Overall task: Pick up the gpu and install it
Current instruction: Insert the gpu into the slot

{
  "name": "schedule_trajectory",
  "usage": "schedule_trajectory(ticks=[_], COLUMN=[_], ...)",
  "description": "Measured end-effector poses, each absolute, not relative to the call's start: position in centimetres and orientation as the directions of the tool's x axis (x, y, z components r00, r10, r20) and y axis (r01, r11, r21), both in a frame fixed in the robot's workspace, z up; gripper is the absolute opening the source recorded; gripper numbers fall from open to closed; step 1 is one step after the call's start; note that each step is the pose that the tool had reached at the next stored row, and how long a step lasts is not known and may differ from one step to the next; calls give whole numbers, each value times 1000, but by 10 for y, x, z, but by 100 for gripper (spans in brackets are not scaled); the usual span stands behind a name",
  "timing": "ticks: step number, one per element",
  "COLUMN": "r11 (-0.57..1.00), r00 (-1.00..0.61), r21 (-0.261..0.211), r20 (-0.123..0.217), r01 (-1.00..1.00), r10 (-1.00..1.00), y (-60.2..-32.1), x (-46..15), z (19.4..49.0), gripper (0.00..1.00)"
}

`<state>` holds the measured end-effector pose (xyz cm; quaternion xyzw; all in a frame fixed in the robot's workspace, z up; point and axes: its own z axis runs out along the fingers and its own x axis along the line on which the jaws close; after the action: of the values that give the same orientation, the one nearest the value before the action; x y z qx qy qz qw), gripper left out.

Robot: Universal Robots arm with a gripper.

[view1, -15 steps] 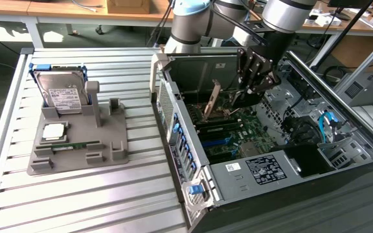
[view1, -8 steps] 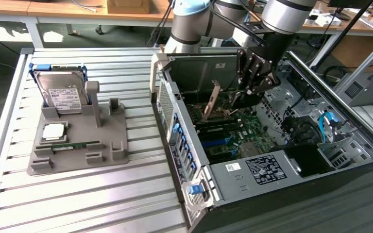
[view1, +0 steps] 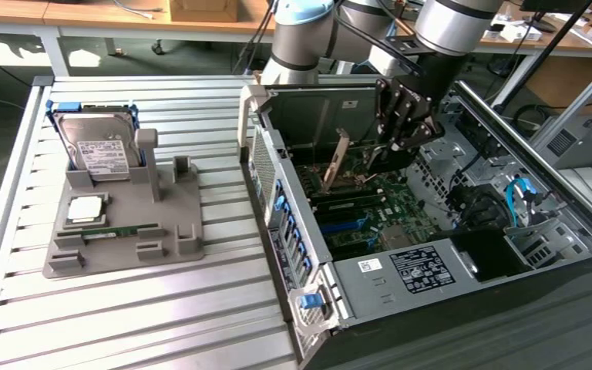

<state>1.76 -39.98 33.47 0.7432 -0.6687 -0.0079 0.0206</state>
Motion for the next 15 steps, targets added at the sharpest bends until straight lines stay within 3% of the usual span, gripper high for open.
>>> schedule_trajectory(ticks=[15], r11=[-105], r00=[106], r21=[41], r20=[16], r01=[-994], r10=[-994], y=[-400], x=[18], z=[332], gripper=[27])
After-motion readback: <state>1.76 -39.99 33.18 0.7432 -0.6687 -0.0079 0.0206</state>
